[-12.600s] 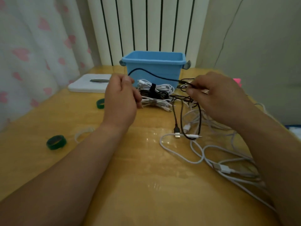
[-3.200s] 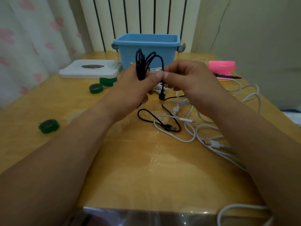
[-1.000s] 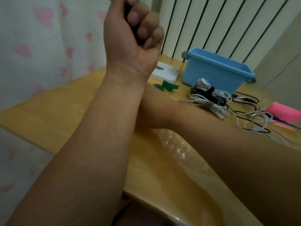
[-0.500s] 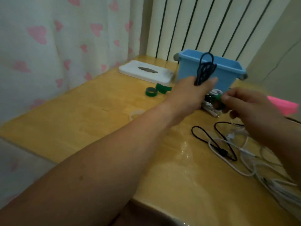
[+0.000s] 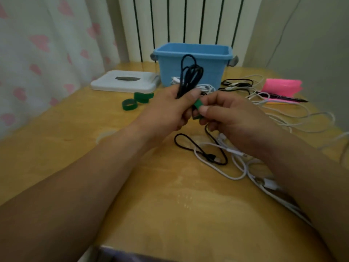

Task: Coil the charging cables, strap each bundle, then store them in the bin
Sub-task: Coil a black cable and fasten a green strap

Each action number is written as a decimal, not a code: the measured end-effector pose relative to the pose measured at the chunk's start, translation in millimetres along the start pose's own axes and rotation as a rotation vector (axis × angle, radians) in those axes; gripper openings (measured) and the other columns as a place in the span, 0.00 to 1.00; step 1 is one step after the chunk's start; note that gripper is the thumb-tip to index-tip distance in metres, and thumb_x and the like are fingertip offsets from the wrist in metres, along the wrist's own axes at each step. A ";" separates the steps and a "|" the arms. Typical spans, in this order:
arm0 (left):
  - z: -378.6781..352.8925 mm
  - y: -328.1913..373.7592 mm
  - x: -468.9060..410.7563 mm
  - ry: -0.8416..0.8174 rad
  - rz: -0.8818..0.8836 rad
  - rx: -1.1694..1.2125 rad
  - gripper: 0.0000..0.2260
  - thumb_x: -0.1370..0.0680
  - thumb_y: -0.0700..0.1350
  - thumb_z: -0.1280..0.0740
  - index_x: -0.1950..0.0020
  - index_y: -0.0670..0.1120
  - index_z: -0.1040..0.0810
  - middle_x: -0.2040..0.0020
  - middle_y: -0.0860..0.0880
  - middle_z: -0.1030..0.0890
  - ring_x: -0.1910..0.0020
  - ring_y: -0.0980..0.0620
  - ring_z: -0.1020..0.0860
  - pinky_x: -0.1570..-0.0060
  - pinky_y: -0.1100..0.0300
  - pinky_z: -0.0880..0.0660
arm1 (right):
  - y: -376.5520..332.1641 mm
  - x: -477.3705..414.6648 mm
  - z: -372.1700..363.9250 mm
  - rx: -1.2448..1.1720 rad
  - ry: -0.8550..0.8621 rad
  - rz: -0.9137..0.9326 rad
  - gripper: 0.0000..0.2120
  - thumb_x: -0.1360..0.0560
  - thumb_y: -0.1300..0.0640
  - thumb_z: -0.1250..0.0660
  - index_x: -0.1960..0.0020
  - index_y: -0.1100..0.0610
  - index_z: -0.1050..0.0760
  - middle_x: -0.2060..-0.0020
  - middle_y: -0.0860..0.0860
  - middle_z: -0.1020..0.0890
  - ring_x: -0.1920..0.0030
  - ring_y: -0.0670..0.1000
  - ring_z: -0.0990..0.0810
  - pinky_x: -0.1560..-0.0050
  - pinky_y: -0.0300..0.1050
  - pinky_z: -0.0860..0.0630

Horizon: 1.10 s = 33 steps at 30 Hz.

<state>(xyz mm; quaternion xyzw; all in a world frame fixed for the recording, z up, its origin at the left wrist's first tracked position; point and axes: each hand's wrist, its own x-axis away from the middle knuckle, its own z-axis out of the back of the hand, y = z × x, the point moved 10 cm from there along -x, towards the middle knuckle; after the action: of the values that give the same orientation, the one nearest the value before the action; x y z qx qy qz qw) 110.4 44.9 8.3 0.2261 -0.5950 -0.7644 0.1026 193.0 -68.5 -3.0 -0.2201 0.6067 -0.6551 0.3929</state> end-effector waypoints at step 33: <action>-2.4 -2.7 2.6 -0.041 0.036 0.216 0.03 0.14 0.40 0.34 0.47 0.46 0.24 0.67 0.50 0.29 0.72 0.53 0.32 0.74 0.62 0.38 | -12.6 6.7 15.2 -0.541 0.022 -0.068 0.08 0.17 0.58 0.37 0.55 0.53 0.29 0.66 0.49 0.26 0.71 0.46 0.34 0.73 0.38 0.38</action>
<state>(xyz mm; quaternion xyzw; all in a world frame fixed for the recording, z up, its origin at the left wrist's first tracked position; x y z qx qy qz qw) 109.5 42.4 4.7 0.2093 -0.6799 -0.6983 0.0793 197.6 -83.8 10.4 -0.3303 0.7561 -0.4842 0.2911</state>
